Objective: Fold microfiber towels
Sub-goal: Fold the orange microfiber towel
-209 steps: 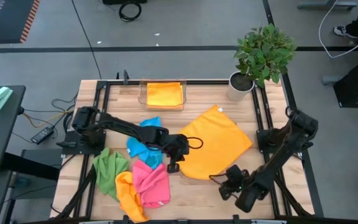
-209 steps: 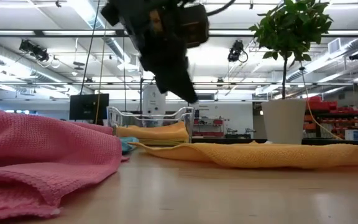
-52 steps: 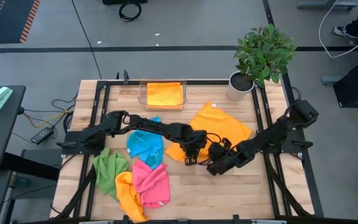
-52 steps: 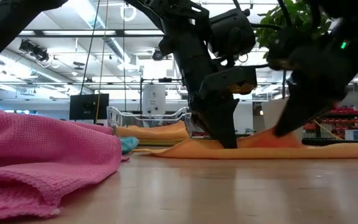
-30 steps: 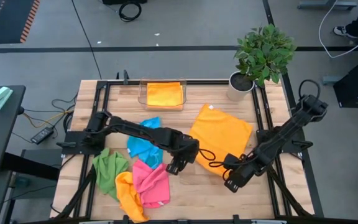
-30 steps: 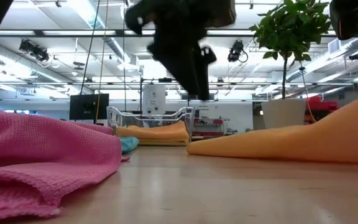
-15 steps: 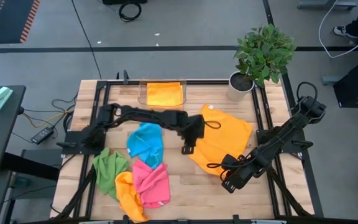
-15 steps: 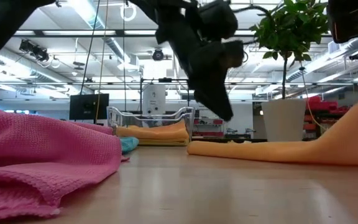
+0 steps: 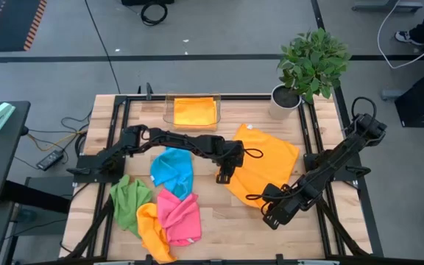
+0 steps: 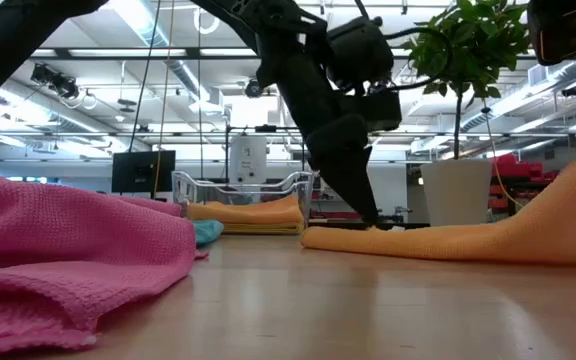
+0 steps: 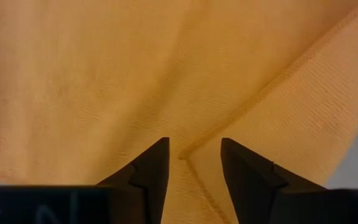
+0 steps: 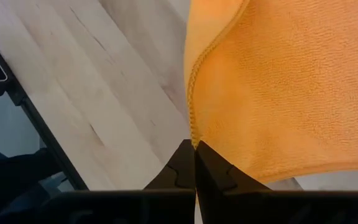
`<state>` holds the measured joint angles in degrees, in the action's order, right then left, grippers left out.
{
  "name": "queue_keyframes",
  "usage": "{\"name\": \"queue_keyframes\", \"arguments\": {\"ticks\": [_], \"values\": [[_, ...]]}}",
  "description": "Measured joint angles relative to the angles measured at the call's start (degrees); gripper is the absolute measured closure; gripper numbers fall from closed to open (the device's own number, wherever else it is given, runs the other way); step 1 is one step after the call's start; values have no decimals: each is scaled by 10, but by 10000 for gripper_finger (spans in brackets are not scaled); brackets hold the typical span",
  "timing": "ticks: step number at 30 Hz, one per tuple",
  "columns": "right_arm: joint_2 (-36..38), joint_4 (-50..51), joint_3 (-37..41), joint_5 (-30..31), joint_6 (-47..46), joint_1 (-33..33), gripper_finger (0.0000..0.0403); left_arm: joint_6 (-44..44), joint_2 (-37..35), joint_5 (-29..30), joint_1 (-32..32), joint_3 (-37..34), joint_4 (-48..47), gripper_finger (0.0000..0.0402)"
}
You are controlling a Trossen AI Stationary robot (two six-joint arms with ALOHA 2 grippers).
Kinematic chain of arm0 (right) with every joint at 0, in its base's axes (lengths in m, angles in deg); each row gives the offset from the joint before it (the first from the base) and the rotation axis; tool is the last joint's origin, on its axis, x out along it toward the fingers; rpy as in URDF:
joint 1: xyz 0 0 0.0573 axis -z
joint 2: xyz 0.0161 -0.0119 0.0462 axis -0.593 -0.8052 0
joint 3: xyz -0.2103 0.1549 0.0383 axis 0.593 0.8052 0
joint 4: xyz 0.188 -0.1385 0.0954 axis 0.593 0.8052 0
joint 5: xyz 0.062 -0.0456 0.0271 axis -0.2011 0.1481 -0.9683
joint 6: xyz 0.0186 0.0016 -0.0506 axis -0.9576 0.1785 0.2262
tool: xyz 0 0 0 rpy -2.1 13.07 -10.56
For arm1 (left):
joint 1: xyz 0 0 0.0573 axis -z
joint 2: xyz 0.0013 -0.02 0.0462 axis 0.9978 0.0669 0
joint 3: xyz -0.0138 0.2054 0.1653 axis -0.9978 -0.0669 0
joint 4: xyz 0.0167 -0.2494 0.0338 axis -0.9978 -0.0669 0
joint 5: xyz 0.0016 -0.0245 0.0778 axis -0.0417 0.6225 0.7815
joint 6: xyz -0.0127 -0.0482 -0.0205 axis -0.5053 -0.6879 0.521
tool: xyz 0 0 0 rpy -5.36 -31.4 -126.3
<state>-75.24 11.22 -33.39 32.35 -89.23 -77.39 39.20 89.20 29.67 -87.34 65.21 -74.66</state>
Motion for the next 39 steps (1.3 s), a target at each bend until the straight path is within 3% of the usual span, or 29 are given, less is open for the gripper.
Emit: {"name": "queue_keyframes", "arguments": {"ticks": [15,18,23,25,39], "values": [[0,-1,0,-3,4,0,401,-34,30,-14,2,1,0,250],[0,-1,0,-3,5,0,401,-38,30,-12,2,1,0,276],[0,-1,0,-3,6,0,401,-38,24,-12,5,0,-9,373],[0,0,0,-3,6,0,401,-36,14,-14,7,-2,-21,388],[0,1,0,-3,21,0,401,-32,-11,-15,31,-1,-92,245]]}}
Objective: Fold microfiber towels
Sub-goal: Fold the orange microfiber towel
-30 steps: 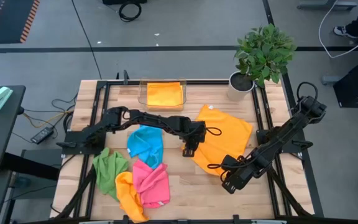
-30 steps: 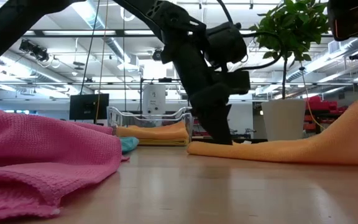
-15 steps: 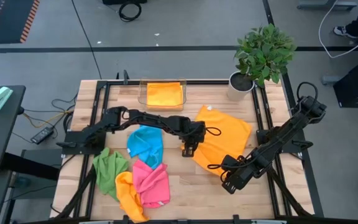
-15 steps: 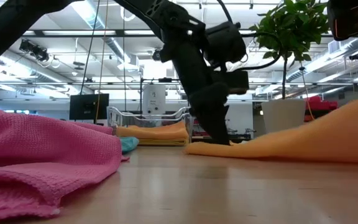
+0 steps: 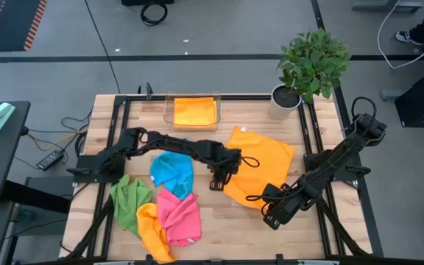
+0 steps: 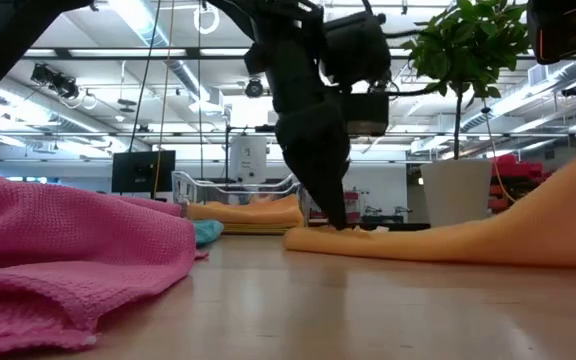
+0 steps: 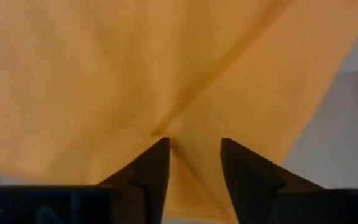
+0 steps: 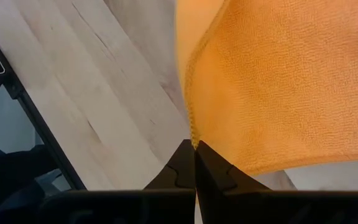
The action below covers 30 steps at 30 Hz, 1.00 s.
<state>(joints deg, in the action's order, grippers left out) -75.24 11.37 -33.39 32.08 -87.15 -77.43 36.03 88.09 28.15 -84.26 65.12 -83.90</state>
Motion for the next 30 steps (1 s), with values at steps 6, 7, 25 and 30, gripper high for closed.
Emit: {"name": "queue_keyframes", "arguments": {"ticks": [6,7,25,30], "values": [[0,0,0,0,9,0,401,-15,0,3,11,0,28,182],[0,0,0,0,9,0,401,-38,0,13,8,0,28,174],[0,-4,0,0,11,-2,401,-138,28,-107,-40,1,29,164],[0,-3,0,4,15,-5,401,-141,26,-106,-45,1,34,170]]}}
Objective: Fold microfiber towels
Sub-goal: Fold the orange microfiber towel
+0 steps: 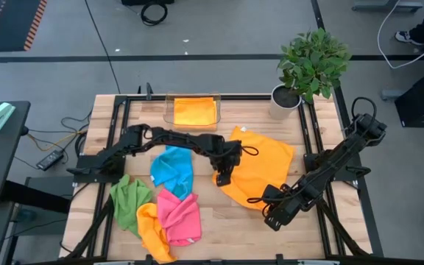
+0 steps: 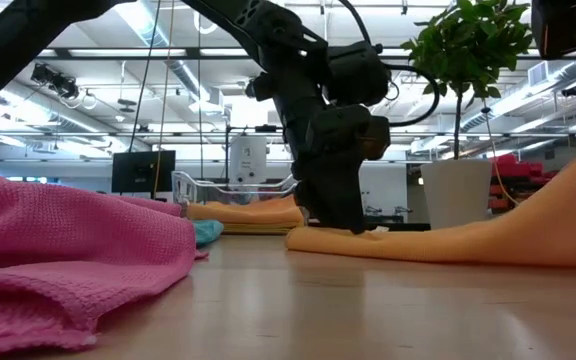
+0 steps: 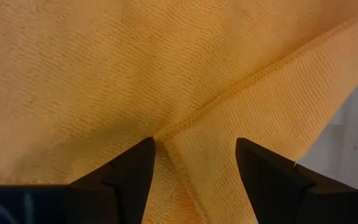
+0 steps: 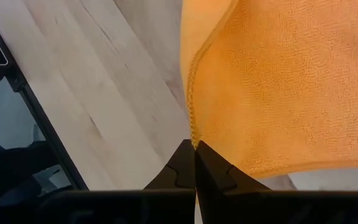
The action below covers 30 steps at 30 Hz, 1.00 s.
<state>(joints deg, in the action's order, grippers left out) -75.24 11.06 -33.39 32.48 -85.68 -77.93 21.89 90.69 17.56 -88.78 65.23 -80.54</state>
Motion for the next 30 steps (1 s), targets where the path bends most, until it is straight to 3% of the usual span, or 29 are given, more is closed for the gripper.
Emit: {"name": "queue_keyframes", "arguments": {"ticks": [11,30], "values": [[0,2,0,1,13,0,401,-2,-4,-57,-1,0,4,225],[0,7,0,-5,23,0,401,-23,-7,-59,-2,4,2,370]]}}
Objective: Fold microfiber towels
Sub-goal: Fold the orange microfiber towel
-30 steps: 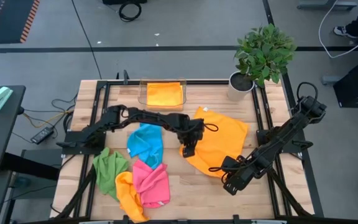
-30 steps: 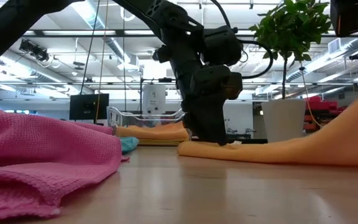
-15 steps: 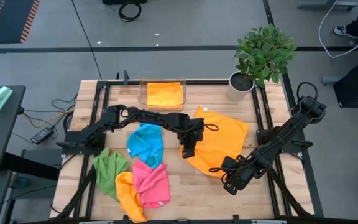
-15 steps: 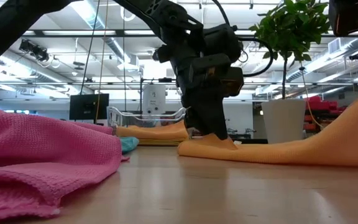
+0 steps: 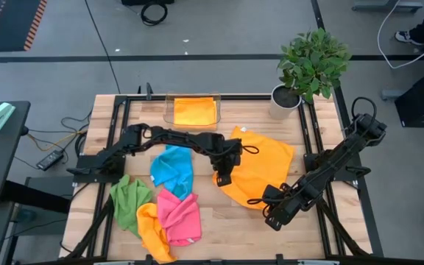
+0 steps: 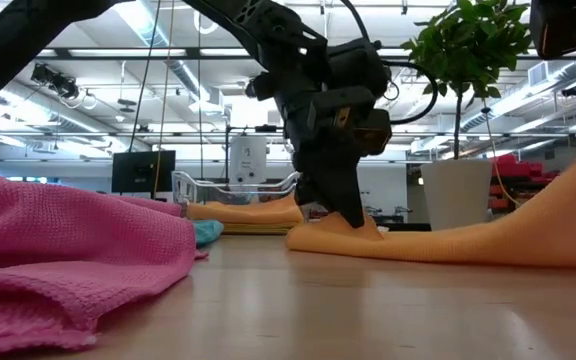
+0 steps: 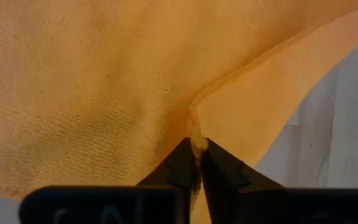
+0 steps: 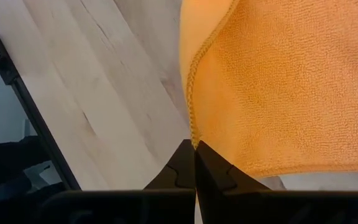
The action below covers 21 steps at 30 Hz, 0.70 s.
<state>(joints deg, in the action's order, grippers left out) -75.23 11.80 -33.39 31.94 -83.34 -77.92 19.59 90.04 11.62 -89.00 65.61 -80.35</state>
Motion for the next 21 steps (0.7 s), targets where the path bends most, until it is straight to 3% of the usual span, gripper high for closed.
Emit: {"name": "queue_keyframes", "arguments": {"ticks": [6,11,17,21], "values": [[4,12,0,-10,-18,-29,401,25,-62,4,20,4,-2,392],[40,88,-25,0,-58,-68,401,24,-138,79,67,4,-30,395],[95,333,-174,72,14,-51,401,32,-235,246,99,4,-8,396],[124,540,-274,105,124,19,401,68,-294,340,70,4,37,397]]}}
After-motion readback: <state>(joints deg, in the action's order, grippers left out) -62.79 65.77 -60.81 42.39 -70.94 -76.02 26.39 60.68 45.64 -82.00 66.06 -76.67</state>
